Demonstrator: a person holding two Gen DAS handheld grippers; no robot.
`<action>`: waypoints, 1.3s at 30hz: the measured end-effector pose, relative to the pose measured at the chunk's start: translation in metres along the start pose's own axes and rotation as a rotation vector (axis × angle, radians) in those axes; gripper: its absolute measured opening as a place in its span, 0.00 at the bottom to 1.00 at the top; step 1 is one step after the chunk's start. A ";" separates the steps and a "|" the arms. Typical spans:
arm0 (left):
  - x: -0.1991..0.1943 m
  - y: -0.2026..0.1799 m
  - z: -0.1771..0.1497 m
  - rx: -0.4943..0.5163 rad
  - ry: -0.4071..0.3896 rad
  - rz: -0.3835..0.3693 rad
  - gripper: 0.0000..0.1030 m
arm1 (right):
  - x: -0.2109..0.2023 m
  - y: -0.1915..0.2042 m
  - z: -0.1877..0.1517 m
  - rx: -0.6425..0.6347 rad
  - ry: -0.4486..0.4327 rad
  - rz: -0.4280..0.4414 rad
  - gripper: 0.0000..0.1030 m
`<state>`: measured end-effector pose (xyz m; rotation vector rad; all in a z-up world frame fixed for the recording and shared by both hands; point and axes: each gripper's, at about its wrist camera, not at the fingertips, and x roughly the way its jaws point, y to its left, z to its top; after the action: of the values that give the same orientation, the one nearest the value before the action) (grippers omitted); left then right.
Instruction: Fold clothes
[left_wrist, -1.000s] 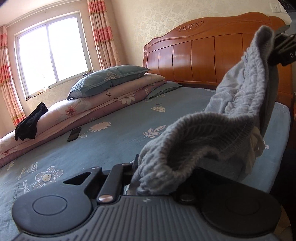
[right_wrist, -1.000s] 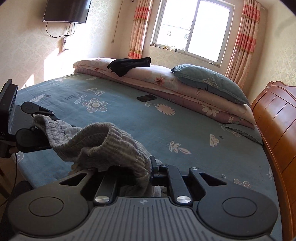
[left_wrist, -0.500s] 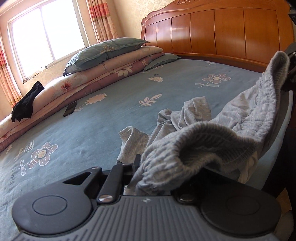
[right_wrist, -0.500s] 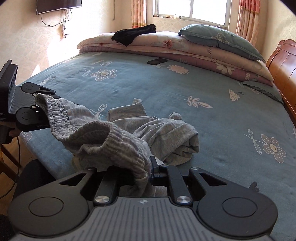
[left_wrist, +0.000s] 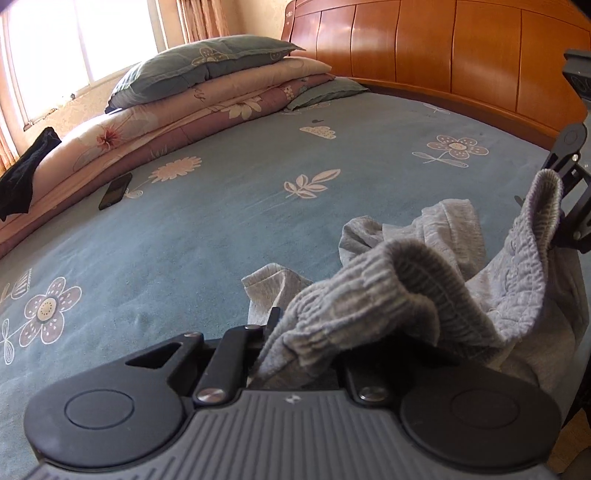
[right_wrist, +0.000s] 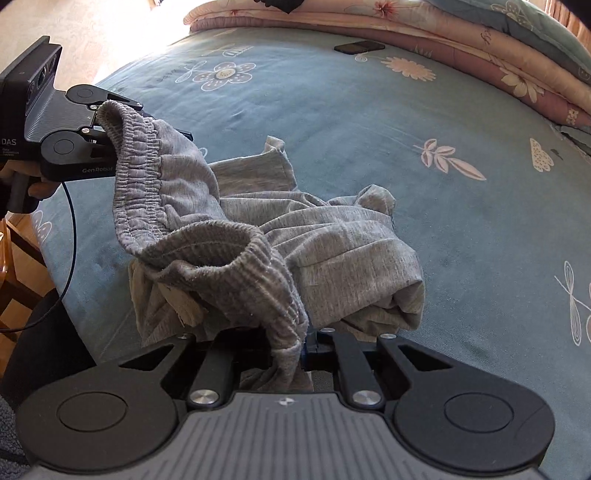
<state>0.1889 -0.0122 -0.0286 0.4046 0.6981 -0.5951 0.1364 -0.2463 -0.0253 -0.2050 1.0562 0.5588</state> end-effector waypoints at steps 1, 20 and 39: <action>0.003 0.003 0.004 0.001 0.028 -0.014 0.09 | -0.001 -0.006 0.006 0.009 0.029 0.011 0.14; -0.148 0.070 0.140 -0.099 0.215 -0.235 0.05 | -0.187 0.059 0.137 0.200 0.242 0.042 0.13; -0.197 0.122 0.289 0.067 0.014 -0.318 0.05 | -0.330 0.072 0.205 0.345 -0.010 -0.145 0.12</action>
<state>0.2827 0.0007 0.3292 0.3625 0.7631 -0.9186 0.1335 -0.2103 0.3681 0.0250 1.1007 0.2407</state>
